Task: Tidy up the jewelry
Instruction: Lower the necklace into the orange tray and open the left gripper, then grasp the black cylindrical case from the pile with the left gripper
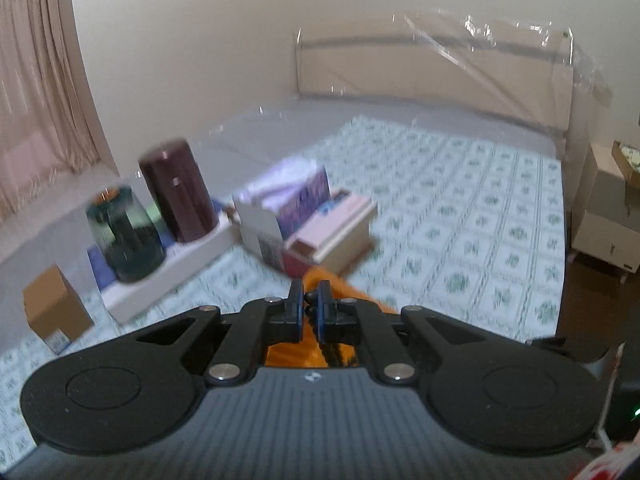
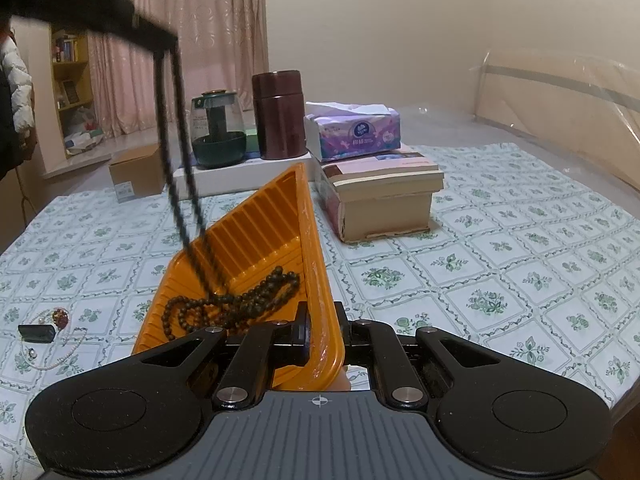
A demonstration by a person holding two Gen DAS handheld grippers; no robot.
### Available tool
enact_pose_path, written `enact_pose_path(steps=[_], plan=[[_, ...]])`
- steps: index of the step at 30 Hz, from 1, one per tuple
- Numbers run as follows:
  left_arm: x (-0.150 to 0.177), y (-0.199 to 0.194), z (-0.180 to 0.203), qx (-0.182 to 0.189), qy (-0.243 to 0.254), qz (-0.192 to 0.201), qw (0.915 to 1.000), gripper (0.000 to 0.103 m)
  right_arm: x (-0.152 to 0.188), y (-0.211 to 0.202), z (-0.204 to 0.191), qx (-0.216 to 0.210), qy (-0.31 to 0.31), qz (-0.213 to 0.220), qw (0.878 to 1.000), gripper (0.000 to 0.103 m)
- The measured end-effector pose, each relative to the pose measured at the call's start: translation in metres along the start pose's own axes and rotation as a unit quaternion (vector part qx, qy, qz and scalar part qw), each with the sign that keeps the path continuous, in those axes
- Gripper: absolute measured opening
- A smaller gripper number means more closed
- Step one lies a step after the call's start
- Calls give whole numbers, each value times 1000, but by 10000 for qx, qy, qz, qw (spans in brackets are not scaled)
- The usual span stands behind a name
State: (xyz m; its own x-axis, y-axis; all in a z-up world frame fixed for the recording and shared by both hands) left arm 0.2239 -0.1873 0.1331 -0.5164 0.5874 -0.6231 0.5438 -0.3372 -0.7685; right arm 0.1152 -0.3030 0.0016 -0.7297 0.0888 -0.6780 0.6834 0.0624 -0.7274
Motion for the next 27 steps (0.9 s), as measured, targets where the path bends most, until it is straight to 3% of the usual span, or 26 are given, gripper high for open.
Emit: enact_pose_path(steps=[8, 11, 13, 19, 27], plan=[[15, 32, -3, 69, -85, -358, 9993, 6, 1, 1, 2, 8, 9, -16, 10000, 9], [17, 32, -6, 98, -133, -353, 9992, 11, 1, 1, 3, 11, 12, -24, 10000, 9], [18, 29, -8, 78, -156, -339, 9993, 18, 1, 2, 4, 13, 9, -23, 10000, 9], [28, 7, -26, -48, -411, -131, 9991, 18, 1, 2, 3, 12, 13, -27, 10000, 9], [82, -26, -61, -463, -1105, 64, 9928, 23, 3, 0, 1, 23, -35, -25, 10000, 9]])
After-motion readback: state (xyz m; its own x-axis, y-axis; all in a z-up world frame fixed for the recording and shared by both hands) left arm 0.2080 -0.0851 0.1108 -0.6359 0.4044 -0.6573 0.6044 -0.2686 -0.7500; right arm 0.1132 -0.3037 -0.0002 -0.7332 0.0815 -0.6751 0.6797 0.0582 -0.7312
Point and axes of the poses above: each gripper's, at about its wrist camera, not at the fingertips, and y roughly the way its jaws point, z to its right, x to its underside, the point moved 3 cm from there along y, roughly the way its jaws point, and after that the axes turned 15 degrees about -z, right-handed, at the moved point
